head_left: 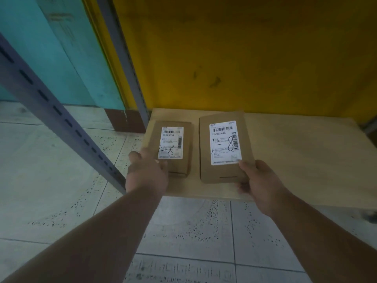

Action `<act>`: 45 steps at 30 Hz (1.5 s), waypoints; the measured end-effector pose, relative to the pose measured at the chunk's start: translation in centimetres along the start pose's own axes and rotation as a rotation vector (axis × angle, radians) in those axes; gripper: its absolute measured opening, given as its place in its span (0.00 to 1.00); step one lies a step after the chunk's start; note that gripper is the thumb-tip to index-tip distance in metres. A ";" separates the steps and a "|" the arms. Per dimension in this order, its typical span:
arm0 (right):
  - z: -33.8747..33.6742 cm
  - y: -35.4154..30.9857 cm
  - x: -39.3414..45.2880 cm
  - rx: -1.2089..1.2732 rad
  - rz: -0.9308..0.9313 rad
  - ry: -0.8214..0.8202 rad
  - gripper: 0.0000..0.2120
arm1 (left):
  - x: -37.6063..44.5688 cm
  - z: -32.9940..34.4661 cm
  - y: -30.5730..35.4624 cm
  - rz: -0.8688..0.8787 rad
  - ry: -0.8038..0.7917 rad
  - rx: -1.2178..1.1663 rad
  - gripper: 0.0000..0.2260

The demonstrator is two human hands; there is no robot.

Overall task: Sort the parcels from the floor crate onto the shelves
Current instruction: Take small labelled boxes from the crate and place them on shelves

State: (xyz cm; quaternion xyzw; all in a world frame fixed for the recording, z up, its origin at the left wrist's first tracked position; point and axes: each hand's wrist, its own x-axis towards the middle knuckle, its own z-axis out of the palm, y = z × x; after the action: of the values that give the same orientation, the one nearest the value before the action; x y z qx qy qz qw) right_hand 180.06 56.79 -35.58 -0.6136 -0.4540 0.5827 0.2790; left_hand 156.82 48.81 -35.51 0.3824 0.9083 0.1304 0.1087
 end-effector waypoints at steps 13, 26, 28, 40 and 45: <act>2.5 -0.7 2.4 -1.110 -0.068 0.251 0.27 | -8.6 0.3 -0.6 0.234 -0.193 -0.157 0.19; 2.2 -10.1 -25.6 -1.101 -0.599 -0.102 0.20 | -24.1 -17.5 -4.6 0.027 -0.274 -0.221 0.19; 4.4 -13.7 -30.3 -1.082 -0.678 -0.150 0.20 | -26.3 -22.6 -6.6 -0.023 -0.246 -0.231 0.18; 20.9 -40.5 -58.1 -1.106 -0.954 -0.539 0.21 | -34.6 -58.4 -23.0 -0.271 -0.059 -0.167 0.18; 28.2 -47.7 -64.3 -1.076 -1.065 -0.623 0.22 | -34.6 -68.0 -29.7 -0.374 -0.003 -0.094 0.19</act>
State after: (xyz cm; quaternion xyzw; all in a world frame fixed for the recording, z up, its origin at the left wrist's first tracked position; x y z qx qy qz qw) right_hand 147.58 15.42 31.07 -0.1756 -0.9588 0.2182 0.0470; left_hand 140.50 -6.65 22.49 0.2016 0.9562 0.1497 0.1504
